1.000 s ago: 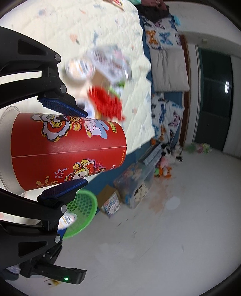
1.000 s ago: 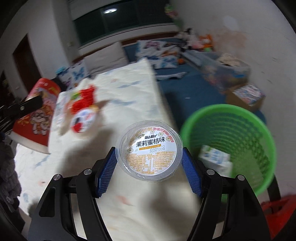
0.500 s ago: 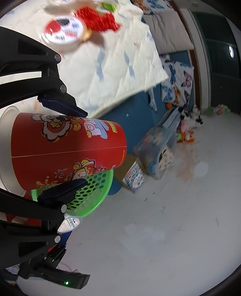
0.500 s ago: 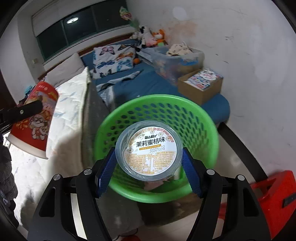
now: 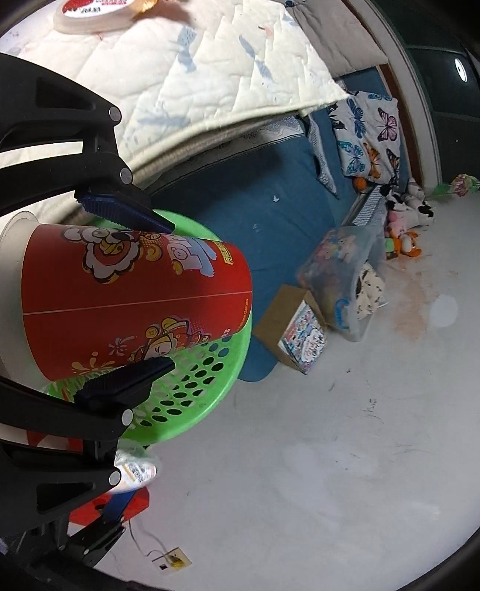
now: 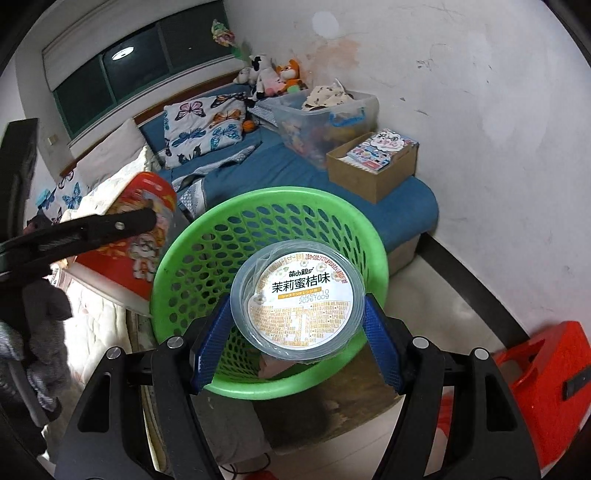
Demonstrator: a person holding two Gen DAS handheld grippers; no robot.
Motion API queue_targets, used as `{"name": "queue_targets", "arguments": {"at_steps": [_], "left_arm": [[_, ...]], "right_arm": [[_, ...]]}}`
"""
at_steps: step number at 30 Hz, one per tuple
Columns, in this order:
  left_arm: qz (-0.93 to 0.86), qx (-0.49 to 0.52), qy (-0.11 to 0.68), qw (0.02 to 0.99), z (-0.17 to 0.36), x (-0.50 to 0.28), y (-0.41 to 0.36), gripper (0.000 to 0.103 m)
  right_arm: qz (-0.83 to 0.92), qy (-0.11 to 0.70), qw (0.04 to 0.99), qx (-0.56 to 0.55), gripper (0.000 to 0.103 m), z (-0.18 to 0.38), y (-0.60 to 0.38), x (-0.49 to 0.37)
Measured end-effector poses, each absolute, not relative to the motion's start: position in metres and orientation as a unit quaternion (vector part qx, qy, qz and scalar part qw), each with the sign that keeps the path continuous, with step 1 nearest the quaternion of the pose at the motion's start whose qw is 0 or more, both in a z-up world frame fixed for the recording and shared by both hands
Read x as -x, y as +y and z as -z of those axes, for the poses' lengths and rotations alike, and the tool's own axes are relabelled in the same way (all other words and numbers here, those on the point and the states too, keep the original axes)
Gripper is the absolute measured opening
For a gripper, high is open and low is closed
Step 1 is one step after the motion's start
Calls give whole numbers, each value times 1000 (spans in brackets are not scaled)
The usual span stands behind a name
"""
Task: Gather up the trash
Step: 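Carry both cups over the wastebasket and open the left gripper to drop the red cup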
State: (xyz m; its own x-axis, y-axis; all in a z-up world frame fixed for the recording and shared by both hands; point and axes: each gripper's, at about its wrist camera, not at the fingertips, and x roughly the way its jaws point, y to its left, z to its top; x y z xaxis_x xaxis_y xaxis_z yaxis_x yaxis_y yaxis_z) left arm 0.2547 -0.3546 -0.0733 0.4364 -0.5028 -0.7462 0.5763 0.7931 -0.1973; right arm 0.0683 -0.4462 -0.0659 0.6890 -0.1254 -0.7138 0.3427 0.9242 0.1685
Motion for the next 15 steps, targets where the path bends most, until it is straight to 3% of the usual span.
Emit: {"name": "queue_targets", "arguments": {"at_steps": [4, 15], "left_arm": [[317, -43, 433, 843, 80, -260, -363, 75], [311, -37, 429, 847, 72, -254, -343, 76]], "right_arm": [[132, 376, 905, -147, 69, 67, -447, -69], [129, 381, 903, -150, 69, 72, -445, -70]]}}
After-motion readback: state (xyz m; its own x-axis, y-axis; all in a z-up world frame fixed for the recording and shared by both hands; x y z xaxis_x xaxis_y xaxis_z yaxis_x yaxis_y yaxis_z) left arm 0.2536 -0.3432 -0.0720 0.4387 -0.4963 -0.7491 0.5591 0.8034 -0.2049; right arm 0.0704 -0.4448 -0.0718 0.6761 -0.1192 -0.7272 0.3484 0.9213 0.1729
